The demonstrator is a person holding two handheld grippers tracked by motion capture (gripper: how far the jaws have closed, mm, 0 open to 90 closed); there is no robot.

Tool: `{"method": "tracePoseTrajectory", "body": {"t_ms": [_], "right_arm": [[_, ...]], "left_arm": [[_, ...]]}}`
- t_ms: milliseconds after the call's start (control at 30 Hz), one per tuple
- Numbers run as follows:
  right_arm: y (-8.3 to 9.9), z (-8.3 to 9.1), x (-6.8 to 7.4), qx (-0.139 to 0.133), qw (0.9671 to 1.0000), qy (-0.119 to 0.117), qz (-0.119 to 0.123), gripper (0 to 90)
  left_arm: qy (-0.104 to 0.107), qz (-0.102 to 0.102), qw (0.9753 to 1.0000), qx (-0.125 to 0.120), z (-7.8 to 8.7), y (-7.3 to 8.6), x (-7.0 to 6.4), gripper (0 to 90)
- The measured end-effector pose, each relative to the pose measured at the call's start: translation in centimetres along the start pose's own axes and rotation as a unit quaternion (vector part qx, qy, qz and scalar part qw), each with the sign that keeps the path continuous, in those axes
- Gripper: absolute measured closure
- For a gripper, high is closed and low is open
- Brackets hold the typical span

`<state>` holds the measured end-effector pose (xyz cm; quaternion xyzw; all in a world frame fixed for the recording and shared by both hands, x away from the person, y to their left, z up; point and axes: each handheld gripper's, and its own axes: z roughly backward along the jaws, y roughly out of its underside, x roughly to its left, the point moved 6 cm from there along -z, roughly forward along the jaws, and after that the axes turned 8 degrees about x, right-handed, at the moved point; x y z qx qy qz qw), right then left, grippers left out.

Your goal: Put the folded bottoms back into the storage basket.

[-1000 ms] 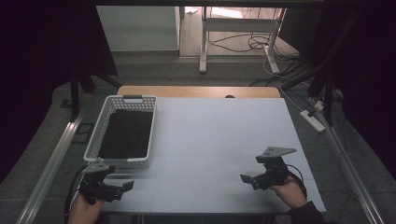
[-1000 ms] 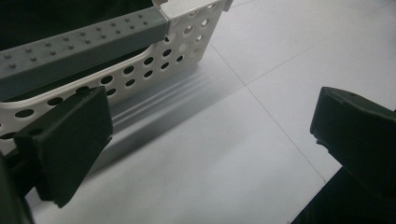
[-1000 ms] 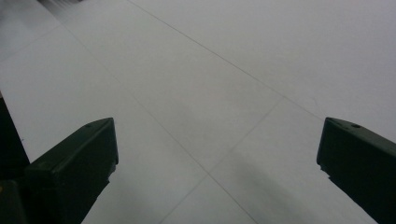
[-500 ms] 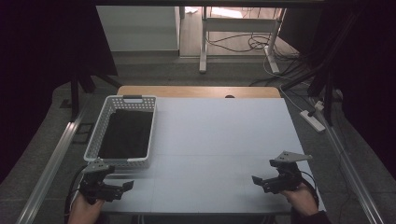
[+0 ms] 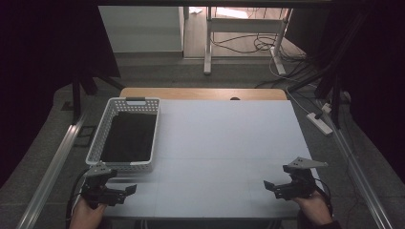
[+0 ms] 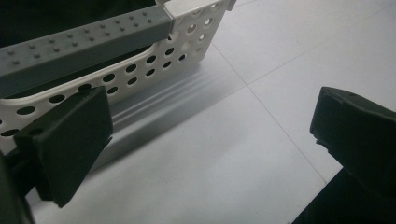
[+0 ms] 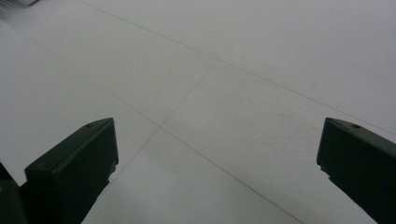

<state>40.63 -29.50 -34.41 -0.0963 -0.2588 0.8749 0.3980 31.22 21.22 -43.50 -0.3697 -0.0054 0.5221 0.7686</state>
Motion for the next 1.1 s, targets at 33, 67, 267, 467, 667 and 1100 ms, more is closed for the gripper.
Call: {"method": "tracePoseTrajectory", "body": {"t_ms": [33, 67, 267, 467, 667, 1100], "right_arm": [[0.1, 0.1, -0.1, 0.000, 1.0000, 0.002, -0.003, 0.0], [0.1, 0.2, -0.2, 0.000, 1.0000, 0.004, -0.004, 0.0], [0.5, 0.7, -0.5, 0.004, 0.9999, 0.011, -0.010, 0.0], [0.9, 1.1, -0.8, 0.004, 0.9998, 0.016, -0.012, 0.0], [1.1, 1.2, -0.9, 0.010, 0.9995, 0.027, -0.008, 0.0], [1.6, 1.1, -0.9, 0.032, 0.9984, 0.046, 0.003, 0.0]], "left_arm": [[0.000, 0.000, 1.0000, 0.000, 0.0, 0.0, 0.0, 0.0], [0.000, 0.001, 1.0000, 0.000, 0.0, 0.0, 0.0, 0.0], [0.000, 0.000, 1.0000, -0.001, 0.0, 0.0, 0.0, 0.0], [-0.001, 0.000, 1.0000, 0.000, 0.0, 0.0, 0.0, 0.0], [-0.002, 0.000, 1.0000, 0.001, 0.0, 0.0, 0.0, 0.0], [-0.002, 0.001, 1.0000, 0.001, -0.1, 0.0, 0.0, 0.0]]}}
